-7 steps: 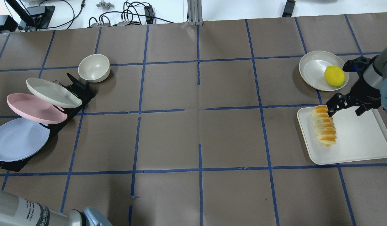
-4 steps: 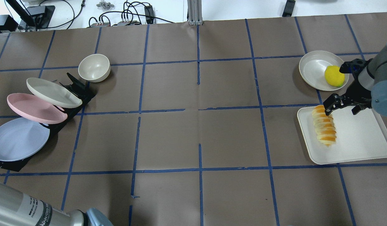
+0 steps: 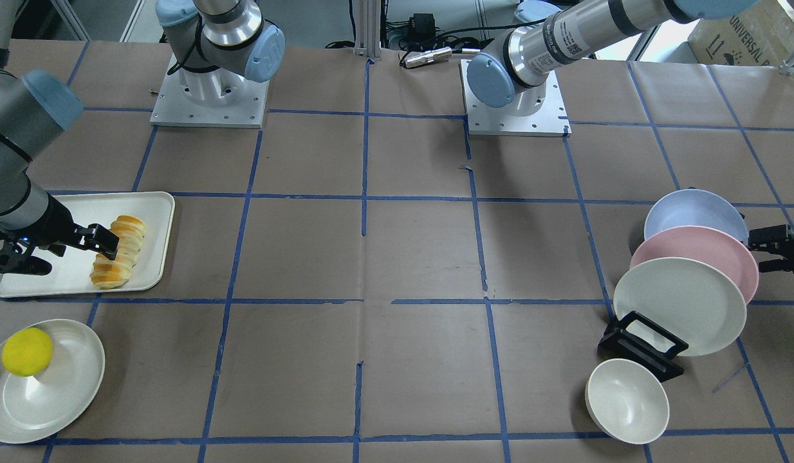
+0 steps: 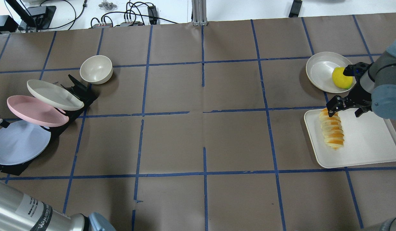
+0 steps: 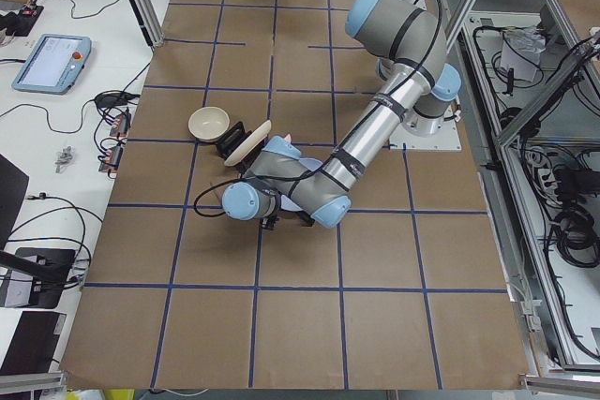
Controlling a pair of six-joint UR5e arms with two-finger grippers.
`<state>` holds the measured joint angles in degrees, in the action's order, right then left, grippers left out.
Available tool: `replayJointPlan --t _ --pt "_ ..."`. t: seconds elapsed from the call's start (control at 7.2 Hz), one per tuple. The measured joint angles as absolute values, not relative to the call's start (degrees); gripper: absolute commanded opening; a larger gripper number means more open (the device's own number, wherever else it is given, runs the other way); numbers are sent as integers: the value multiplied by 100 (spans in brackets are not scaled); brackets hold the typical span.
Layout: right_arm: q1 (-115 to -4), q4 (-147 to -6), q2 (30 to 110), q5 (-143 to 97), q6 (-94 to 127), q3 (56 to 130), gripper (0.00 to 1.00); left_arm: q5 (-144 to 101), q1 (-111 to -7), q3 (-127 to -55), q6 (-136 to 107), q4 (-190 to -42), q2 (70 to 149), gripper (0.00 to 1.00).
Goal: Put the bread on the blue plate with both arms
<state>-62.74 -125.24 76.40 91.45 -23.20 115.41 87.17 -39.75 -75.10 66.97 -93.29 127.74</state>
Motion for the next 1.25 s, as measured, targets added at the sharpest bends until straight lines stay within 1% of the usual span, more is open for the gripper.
replayJointPlan --t 0.14,0.28,0.42,0.56,0.69,0.83,0.97,1.25 --pt "-6293 -12536 7691 9087 -2220 11654 99 8757 -3966 -7532 6697 -9326 12802 100" --pt "-6312 -12559 7709 9055 -2132 11733 99 8806 -3955 -7550 6697 -9328 12816 98" --pt "-6316 -12576 7693 9037 -2093 11784 99 8832 -3938 -7575 6695 -9329 12820 70" --pt "-6318 -12586 7680 9013 -2077 11829 98 8843 -3922 -7597 6691 -9327 12820 34" --pt "-6322 -12606 7651 8979 -2073 11865 98 8855 -3916 -7606 6685 -9326 12819 15" --pt "-6323 -12690 7611 8953 -2073 11920 98 8865 -3910 -7607 6677 -9325 12816 4" --pt "-6320 -12888 7538 8934 -2084 11993 91 8872 -3899 -7606 6671 -9325 12815 2" --pt "-6295 -13250 7388 8934 -2145 12060 25 8896 -3880 -7555 6663 -9325 12808 2"
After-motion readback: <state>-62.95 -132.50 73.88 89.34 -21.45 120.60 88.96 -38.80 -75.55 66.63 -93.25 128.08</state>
